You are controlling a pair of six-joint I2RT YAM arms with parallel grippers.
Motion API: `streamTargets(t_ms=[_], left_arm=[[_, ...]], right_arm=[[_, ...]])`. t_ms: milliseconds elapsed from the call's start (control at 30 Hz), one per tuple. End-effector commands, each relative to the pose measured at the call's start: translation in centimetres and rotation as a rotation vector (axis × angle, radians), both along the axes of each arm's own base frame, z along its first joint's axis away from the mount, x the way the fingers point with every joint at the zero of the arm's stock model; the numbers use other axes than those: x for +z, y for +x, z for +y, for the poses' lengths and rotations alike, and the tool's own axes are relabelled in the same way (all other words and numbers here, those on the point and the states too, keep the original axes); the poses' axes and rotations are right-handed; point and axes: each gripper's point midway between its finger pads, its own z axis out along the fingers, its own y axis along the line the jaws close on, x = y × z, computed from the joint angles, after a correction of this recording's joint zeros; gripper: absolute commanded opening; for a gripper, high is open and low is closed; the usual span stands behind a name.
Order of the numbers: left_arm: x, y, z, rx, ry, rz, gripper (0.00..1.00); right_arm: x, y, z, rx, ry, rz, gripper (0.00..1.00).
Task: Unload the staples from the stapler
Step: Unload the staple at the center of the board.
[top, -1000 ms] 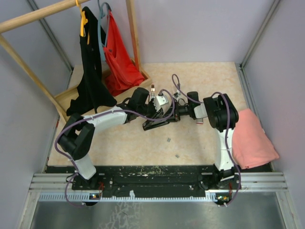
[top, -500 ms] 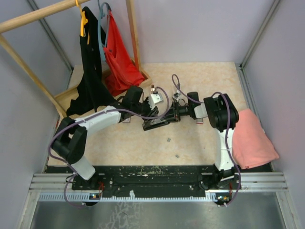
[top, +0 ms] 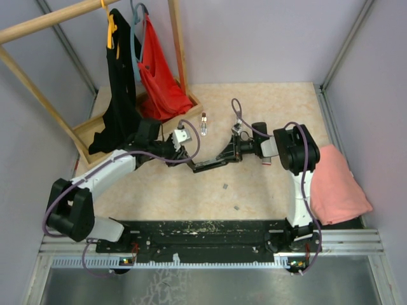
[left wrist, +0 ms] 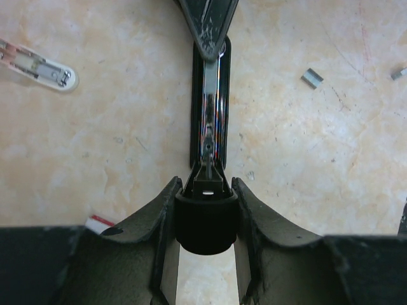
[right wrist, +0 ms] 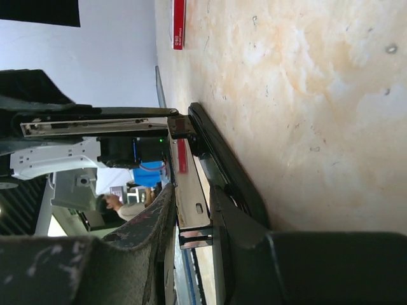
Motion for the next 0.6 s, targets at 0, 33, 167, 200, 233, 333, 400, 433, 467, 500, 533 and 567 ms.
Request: streamTargets(t_ms=[0,33,167,200,233,333,400,433,467,500,533,567], left_arm=[[1.1,0.1,3.0,0.041,-0.001,-0.063,0.00],[0.9,-0.2,3.3,0.045,0.002,-0.053,0.00],[-0.7,-1.6,4.6,0.044,0.040,-0.015,0.00],[-1.1,-1.9,4.8,0.040,0.052,-0.008,0.00],[-1.7,-2.3,5.1,0.036,0.069,0.002,0.00],[-3.3,-2.9,6.1,0.042,0.120,0.014,0.00],[-4.2,-3.3,6.7,0.046,0.150,0.017,0.00],[-4.8,-3.6,7.0,0.047,0.165,0.023,0.00],[-5.2,-3.8,7.2,0.050,0.176,0.026,0.00],[-5.5,-3.9,7.4,0.053,0.184,0.026,0.00],[-5.9,-4.0,7.6,0.054,0.195,0.030,0.02],[-6.3,-4.1,7.7,0.055,0.203,0.035,0.03]], right_arm=[[-0.1,1.7,-1.2,-0.046,-0.030,-0.074,0.00],[-0.2,1.7,-1.2,-0.046,-0.030,-0.074,0.00],[0.1,1.9,-1.4,-0.045,-0.026,-0.082,0.00],[0.3,1.9,-1.5,-0.045,-0.023,-0.085,0.00],[0.5,2.1,-1.6,-0.046,-0.020,-0.089,0.00],[1.1,2.2,-1.8,-0.046,-0.011,-0.102,0.00],[1.5,2.3,-1.9,-0.046,-0.006,-0.110,0.00],[1.7,2.3,-1.9,-0.046,-0.003,-0.112,0.00],[1.9,2.4,-2.0,-0.048,-0.001,-0.120,0.00],[2.1,2.5,-2.0,-0.049,0.001,-0.122,0.00],[2.3,2.5,-2.1,-0.050,0.003,-0.128,0.00],[2.4,2.6,-2.1,-0.051,0.004,-0.130,0.00]])
